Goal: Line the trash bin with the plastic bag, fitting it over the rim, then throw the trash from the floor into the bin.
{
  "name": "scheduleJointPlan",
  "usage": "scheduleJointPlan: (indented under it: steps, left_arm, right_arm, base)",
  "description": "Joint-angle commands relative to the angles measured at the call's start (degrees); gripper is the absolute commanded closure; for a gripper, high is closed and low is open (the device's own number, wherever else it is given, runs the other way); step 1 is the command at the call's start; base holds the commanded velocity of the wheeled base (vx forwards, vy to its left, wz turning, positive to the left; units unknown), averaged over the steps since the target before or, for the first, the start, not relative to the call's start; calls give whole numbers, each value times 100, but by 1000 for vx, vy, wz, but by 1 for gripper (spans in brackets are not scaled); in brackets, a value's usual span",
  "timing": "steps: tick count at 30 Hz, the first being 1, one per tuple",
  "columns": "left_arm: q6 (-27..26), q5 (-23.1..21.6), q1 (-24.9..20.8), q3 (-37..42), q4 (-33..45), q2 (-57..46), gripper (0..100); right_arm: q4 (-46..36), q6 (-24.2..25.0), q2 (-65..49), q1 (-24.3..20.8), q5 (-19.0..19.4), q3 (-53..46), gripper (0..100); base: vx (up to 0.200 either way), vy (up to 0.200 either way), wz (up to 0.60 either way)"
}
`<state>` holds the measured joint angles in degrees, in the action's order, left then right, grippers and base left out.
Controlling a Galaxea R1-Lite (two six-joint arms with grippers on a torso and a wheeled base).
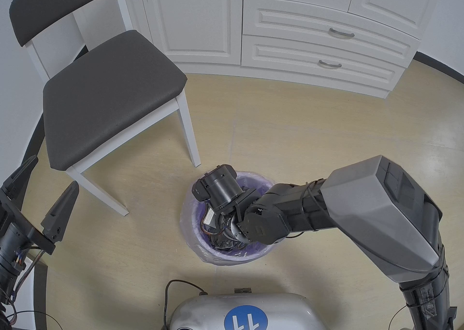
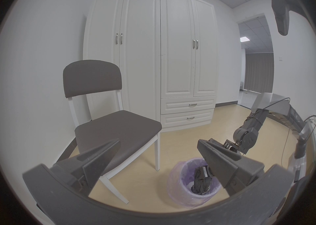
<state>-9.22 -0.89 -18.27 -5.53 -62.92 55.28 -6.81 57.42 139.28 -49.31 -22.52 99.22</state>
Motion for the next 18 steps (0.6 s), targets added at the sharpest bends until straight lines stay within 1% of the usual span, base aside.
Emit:
scheduleJointPlan:
  steps: [1,7,12,16,18]
  left_arm:
    - [-1,1,-1,9,-1,0,0]
    - [-10,1,-1,9,-1,0,0]
    - [-10,1,-1,9,-1,9,0]
    - [-10,1,-1,17,7,9,0]
    - [-10,1,-1,17,-1,9,0]
  right_arm:
    - [-4,-38,144,115,-51,36,100]
    - [-74,-231,144,370,-77,71,100]
    - [-189,-354,144,528,-227,115,100]
    - [-171,-398,381,598,-227,203,100]
    - [-180,-372,688,624,-227,458,100]
  base:
    - [0,0,0]
    - [0,0,0]
    - [0,0,0]
    - [0,0,0]
    - [0,0,0]
